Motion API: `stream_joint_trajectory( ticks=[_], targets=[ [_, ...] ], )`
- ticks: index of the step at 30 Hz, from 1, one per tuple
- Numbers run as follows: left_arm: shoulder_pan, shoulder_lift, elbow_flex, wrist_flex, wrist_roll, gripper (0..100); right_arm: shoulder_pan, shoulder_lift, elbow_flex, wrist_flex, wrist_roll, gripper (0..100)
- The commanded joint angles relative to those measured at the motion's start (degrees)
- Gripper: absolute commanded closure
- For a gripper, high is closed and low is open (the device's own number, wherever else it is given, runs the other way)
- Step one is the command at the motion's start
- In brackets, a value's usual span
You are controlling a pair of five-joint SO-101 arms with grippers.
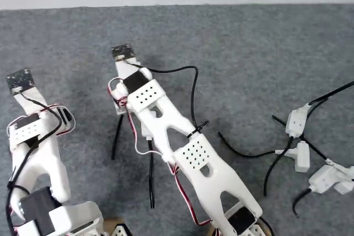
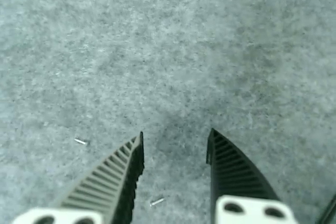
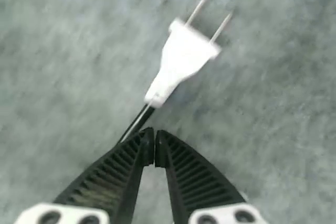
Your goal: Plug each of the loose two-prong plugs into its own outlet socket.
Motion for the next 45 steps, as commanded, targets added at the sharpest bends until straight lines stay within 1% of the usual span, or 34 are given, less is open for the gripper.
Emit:
stream_joint_trajectory(
  ticks=[1,7,9,11,14,16,23,27,30,31,34,36,45],
  targets=[
    [-0.1,-0.3,-1.0,0.4,0.4,81,-2.4,-1.5,-9.2,6.7,1.4,99.1],
    [-0.2,-0.3,-1.0,0.4,0.4,81,-5.2,2.9,-16.5,9.5,1.1,98.8],
    [-0.3,-0.3,-1.1,0.4,0.4,81,-6.2,4.0,-17.1,9.7,-1.0,98.3],
    [-0.3,-0.3,-1.2,0.4,0.4,81,-6.9,5.1,-17.1,9.5,-2.7,94.4],
    [-0.3,-0.3,-1.2,0.4,0.4,81,-7.1,6.6,-16.8,9.5,-4.6,85.0],
    [-0.3,-0.3,-1.2,0.4,0.4,81,-7.0,7.5,-16.8,9.5,-5.1,82.1],
    [-0.3,-0.3,-1.1,0.4,0.4,81,-7.2,8.0,-16.8,10.1,-4.8,89.7],
    [-0.3,-0.3,-1.1,0.4,0.4,81,-7.7,8.0,-16.7,11.1,-2.6,90.9],
    [-0.3,-0.3,-1.1,0.4,0.4,81,-8.2,8.1,-16.7,12.2,-2.5,91.0],
    [-0.3,-0.3,-1.1,0.4,0.4,81,-8.2,8.1,-16.7,12.3,-2.5,92.0],
    [-0.3,-0.3,-1.1,0.4,0.4,81,-8.2,8.1,-16.5,12.4,-1.9,99.5],
    [-0.3,-0.3,-1.1,0.4,0.4,81,-8.4,7.6,-14.6,12.4,-0.3,98.3],
    [-0.3,-0.3,-1.1,0.4,0.4,81,-8.7,5.0,-12.9,12.8,0.0,99.1]
  ],
)
